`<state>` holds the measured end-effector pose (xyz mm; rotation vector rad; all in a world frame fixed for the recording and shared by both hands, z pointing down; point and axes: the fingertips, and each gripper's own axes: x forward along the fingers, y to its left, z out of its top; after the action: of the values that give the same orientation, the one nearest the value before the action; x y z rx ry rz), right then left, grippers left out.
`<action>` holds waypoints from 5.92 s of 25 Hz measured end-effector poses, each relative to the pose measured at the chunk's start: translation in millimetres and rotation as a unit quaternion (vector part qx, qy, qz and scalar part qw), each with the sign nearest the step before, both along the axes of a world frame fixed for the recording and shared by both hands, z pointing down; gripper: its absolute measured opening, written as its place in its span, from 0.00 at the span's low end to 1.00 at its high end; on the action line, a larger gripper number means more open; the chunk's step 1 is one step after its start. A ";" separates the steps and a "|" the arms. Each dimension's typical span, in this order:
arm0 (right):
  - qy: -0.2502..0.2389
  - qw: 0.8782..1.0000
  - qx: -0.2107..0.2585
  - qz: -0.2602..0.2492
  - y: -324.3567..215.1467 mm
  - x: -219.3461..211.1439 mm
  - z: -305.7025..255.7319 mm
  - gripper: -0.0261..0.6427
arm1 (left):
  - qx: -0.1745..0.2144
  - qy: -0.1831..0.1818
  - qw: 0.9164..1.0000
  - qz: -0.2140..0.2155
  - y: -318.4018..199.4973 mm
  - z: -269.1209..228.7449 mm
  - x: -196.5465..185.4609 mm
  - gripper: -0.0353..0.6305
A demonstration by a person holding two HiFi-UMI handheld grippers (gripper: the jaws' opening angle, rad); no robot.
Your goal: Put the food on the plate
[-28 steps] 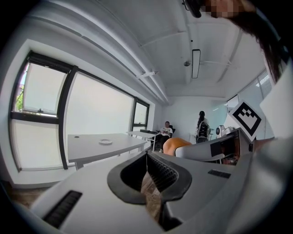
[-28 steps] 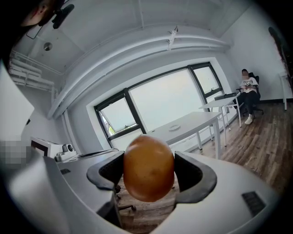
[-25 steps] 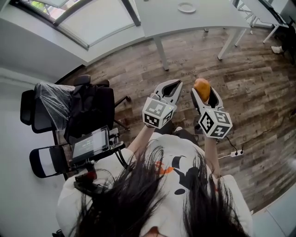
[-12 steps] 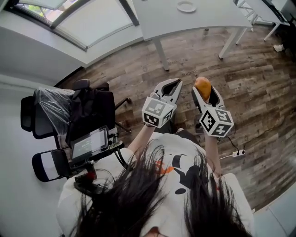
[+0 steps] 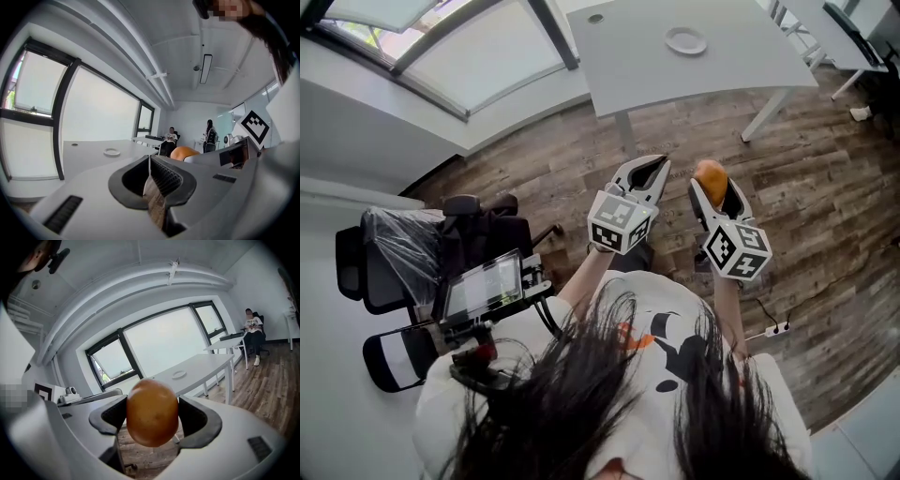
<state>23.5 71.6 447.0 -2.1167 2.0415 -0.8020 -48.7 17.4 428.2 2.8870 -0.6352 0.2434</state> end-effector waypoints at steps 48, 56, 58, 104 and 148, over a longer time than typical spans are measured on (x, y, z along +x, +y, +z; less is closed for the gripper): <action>-0.009 0.999 -0.038 0.006 -249.4 159.8 19.0 0.53 | -0.046 -0.010 0.998 0.031 -235.9 26.6 156.1 0.06; -0.022 0.998 -0.045 -0.031 -278.3 215.2 28.9 0.53 | -0.043 -0.028 0.999 0.003 -253.3 33.1 212.0 0.06; -0.025 0.998 -0.045 -0.040 -284.7 223.7 31.2 0.53 | -0.043 -0.031 0.999 -0.006 -257.8 35.1 220.5 0.06; 0.114 0.960 -0.147 -0.208 -526.5 217.1 109.4 0.53 | -0.133 -0.021 0.989 -0.068 -454.6 89.2 199.9 0.06; 0.171 0.912 -0.219 -0.301 -567.2 205.2 179.8 0.66 | -0.167 0.001 0.981 -0.101 -488.3 97.1 179.3 0.06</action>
<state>228.7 -495.7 626.9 -1.9190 3.0332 -1.1118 130.6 -470.9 525.3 2.4830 -0.7953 0.2870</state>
